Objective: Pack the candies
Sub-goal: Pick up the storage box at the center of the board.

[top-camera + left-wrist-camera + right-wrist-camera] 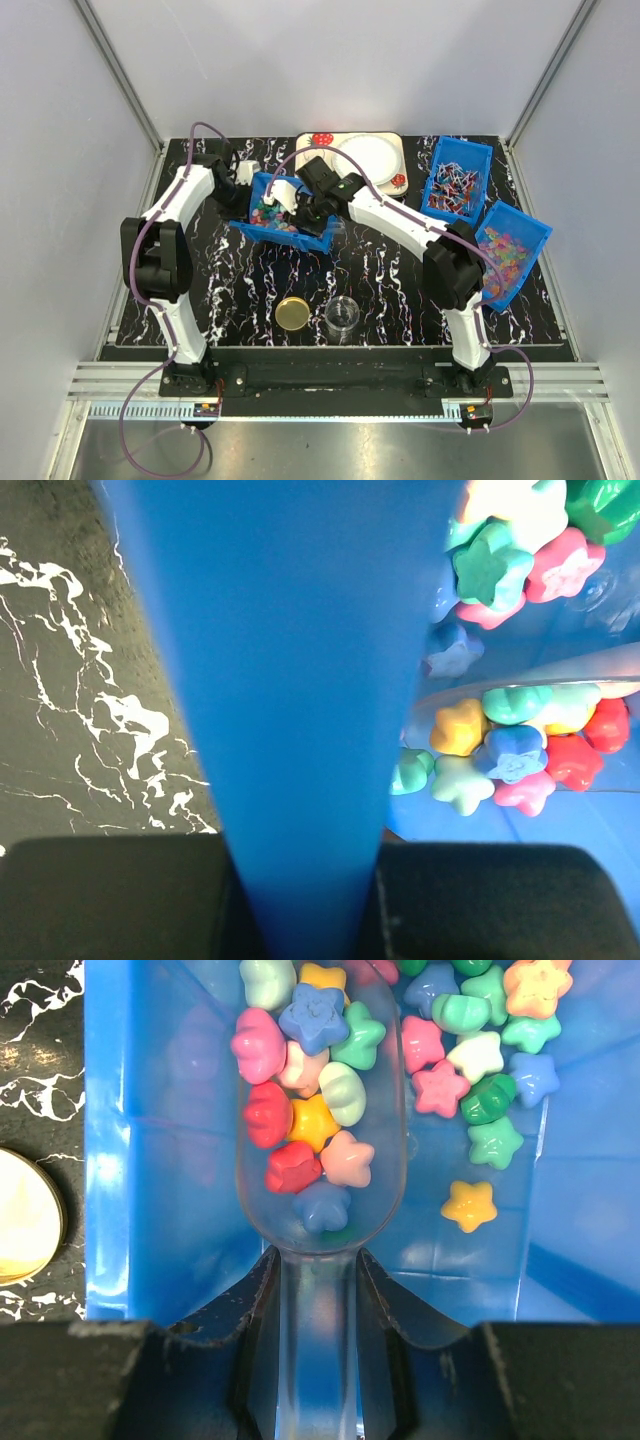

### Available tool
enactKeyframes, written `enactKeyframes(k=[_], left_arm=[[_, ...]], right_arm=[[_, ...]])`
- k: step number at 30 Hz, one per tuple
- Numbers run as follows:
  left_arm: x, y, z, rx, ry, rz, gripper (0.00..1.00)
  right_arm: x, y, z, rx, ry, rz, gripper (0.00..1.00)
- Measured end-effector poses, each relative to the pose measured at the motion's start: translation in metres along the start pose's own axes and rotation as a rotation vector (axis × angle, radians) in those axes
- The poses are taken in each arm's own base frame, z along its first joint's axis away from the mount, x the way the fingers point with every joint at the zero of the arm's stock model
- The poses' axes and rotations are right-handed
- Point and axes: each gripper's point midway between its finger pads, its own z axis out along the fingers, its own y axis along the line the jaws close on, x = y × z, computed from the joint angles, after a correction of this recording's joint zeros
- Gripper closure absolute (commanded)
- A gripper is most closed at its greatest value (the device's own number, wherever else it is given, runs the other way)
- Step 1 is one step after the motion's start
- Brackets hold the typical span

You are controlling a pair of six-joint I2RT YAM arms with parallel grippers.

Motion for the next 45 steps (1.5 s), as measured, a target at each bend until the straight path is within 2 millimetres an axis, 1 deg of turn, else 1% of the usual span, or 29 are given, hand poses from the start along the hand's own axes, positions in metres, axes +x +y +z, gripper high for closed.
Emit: enactKeyframes(k=[10, 17, 22, 31, 34, 39, 45], left_arm=[[-0.002, 0.002, 0.004, -0.001, -0.012, -0.001, 1.00], [0.006, 0.005, 0.014, -0.010, -0.001, -0.020, 1.00], [0.007, 0.006, 0.016, -0.012, -0.005, -0.026, 1.00], [0.011, 0.010, 0.018, -0.014, 0.002, -0.038, 1.00], [0.011, 0.010, 0.018, -0.014, 0.002, -0.038, 1.00], [0.009, 0.010, 0.015, -0.013, 0.000, -0.037, 1.00], [-0.004, 0.009, 0.007, -0.016, -0.034, -0.012, 1.00]], right_arm=[[0.001, -0.001, -0.004, 0.002, -0.009, 0.010, 1.00], [-0.007, 0.004, -0.016, -0.016, -0.043, 0.006, 1.00], [-0.010, 0.005, -0.024, -0.014, -0.058, 0.002, 1.00], [-0.003, 0.009, -0.027, -0.016, -0.052, 0.007, 1.00], [0.000, 0.009, -0.031, -0.013, -0.051, 0.011, 1.00], [-0.002, 0.009, -0.042, -0.001, -0.065, 0.008, 1.00], [-0.006, 0.002, -0.052, 0.021, -0.085, 0.011, 1.00]])
